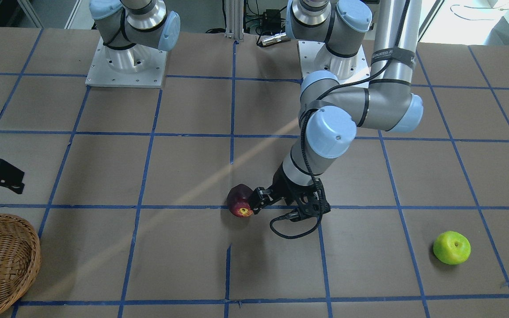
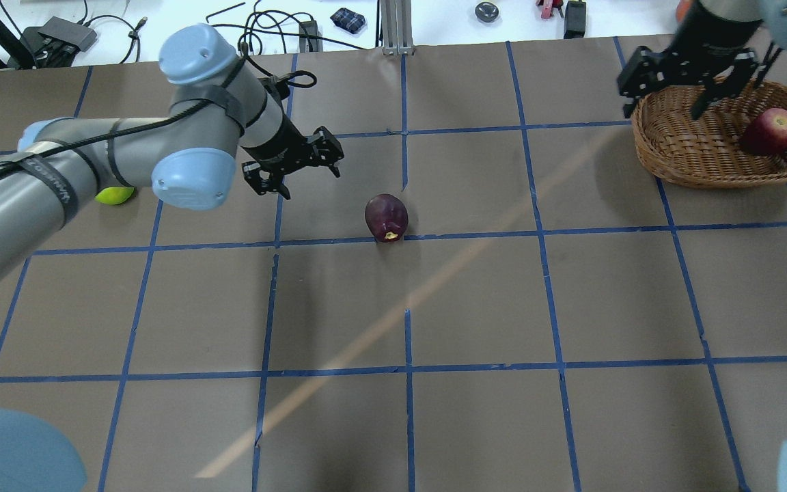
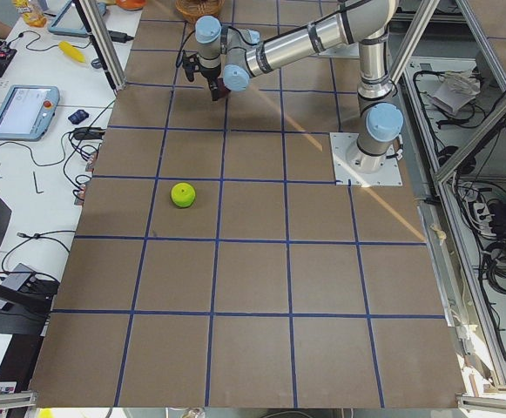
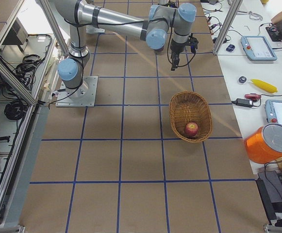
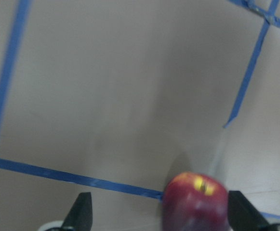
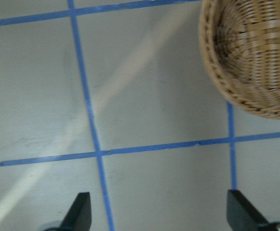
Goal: Put all apples into basket
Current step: 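Grasp the dark apple with the right gripper while the left grasps the green apple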
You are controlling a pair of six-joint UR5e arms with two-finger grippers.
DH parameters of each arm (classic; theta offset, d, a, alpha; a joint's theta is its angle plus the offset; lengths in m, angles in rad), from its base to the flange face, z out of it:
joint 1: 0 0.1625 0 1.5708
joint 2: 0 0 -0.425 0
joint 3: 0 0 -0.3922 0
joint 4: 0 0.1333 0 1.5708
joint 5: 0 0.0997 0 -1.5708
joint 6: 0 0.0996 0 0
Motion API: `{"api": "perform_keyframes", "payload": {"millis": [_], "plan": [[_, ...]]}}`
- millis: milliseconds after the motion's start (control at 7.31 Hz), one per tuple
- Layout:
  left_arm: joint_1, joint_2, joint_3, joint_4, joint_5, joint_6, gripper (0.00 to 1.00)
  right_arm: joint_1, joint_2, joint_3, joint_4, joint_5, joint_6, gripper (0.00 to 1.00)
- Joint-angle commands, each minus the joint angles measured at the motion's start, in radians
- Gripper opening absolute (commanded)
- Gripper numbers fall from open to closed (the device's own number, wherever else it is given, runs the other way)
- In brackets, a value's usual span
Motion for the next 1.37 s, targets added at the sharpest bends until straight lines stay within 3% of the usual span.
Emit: {"api": "perform_keyframes", "payload": {"millis": [0, 137, 274, 411, 547, 684, 821, 1232], "plan": [[0.192, 0.041, 0.001, -0.035, 0.056, 0.252, 1.0, 0.234, 0.021, 0.045, -0.036, 0.015, 0.255, 1.0], [0.283, 0.044, -0.014, -0.043, 0.06, 0.446, 1.0, 0.299, 0.044, 0.073, -0.145, 0.017, 0.265, 1.0], [0.369, 0.011, 0.019, -0.032, 0.12, 0.703, 1.0, 0.36, 0.072, 0.079, -0.162, 0.021, 0.271, 1.0], [0.41, -0.029, 0.076, 0.03, 0.207, 0.841, 1.0, 0.419, 0.105, 0.081, -0.187, 0.023, 0.323, 1.0], [0.411, -0.083, 0.158, 0.026, 0.221, 0.851, 1.0, 0.447, 0.144, 0.082, -0.239, 0.021, 0.343, 1.0], [0.412, -0.155, 0.209, 0.011, 0.314, 0.845, 1.0, 0.453, 0.187, 0.081, -0.283, 0.043, 0.343, 1.0], [0.425, -0.2, 0.249, -0.028, 0.321, 0.844, 1.0, 0.468, 0.219, 0.079, -0.355, 0.125, 0.351, 1.0], [0.428, -0.286, 0.268, -0.032, 0.323, 0.847, 1.0, 0.487, 0.274, 0.082, -0.383, 0.116, 0.368, 1.0]]}}
